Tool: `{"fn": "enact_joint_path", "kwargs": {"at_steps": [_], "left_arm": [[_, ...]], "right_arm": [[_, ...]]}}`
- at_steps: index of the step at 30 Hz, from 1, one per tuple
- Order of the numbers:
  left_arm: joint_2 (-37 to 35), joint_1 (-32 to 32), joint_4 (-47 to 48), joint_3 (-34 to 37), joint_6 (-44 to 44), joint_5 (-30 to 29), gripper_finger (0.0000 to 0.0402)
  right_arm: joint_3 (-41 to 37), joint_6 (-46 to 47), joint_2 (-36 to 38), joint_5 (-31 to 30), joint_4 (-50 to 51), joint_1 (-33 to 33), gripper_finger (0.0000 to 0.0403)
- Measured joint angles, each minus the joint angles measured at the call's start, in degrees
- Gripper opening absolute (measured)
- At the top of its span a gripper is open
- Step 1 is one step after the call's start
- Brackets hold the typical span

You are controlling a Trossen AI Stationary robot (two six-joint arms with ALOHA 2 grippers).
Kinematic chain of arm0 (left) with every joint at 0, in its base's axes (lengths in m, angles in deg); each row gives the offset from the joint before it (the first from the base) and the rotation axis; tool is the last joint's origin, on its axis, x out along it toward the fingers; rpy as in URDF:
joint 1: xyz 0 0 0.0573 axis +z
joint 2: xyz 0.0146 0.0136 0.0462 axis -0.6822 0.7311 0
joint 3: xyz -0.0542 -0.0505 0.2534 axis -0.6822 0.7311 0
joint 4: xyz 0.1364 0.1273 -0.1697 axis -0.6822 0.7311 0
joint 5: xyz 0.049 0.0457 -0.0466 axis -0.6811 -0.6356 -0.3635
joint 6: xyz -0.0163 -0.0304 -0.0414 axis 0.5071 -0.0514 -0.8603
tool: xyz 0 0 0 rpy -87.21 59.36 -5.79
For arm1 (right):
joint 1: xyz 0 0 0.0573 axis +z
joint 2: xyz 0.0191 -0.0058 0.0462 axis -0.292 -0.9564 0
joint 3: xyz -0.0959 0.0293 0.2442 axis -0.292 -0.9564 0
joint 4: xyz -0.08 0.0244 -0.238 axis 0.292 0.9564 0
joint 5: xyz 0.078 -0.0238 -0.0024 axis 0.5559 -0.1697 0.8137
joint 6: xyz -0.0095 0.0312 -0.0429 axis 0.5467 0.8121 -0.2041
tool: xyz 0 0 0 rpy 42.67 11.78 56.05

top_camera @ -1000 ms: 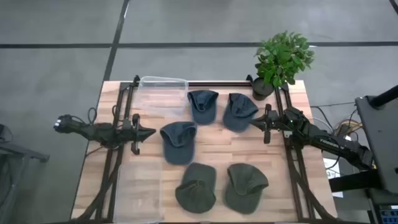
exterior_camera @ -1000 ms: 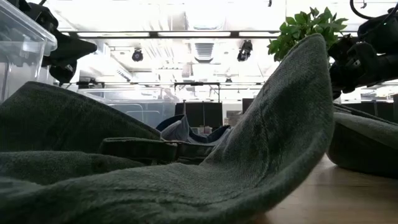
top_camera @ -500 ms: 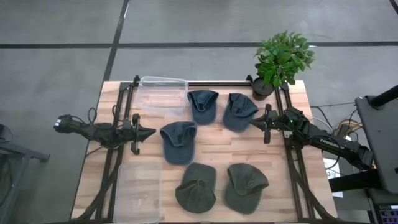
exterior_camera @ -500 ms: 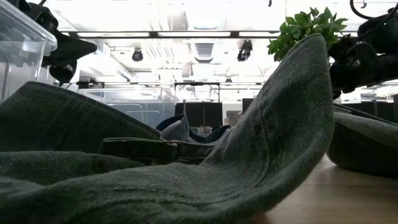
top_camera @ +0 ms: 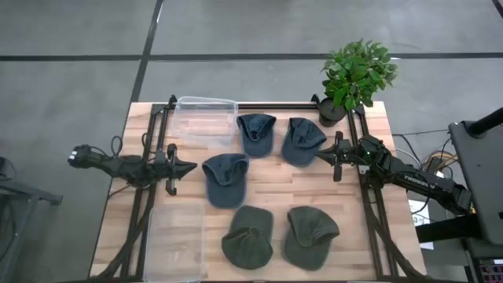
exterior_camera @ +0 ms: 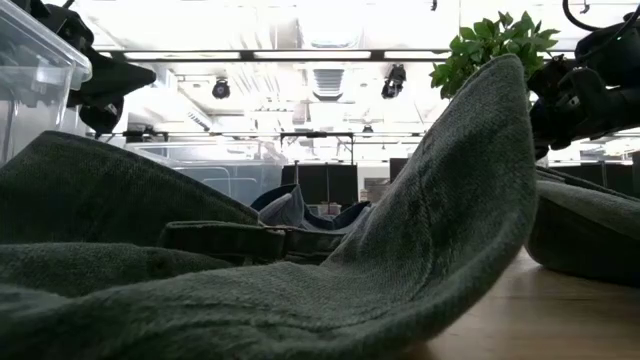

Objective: Pick & Place hat

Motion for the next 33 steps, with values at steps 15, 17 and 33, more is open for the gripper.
{"fn": "enact_joint_path", "kwargs": {"at_steps": [15, 17, 33], "left_arm": [[0.0, 0.0, 0.0, 0.0, 0.0, 0.0, 0.0000], [0.0, 0.0, 0.0, 0.0, 0.0, 0.0, 0.0000], [0.0, 0.0, -2.0, 0.0, 1.3, -1.1, 0.0000]], "right_arm": [[0.0, 0.0, 0.0, 0.0, 0.0, 0.0, 0.0009], [0.0, 0.1, 0.0, 0.0, 0.0, 0.0, 0.0009], [0.0, -0.3, 0.0, 0.0, -1.0, 0.0, 0.0009]]}}
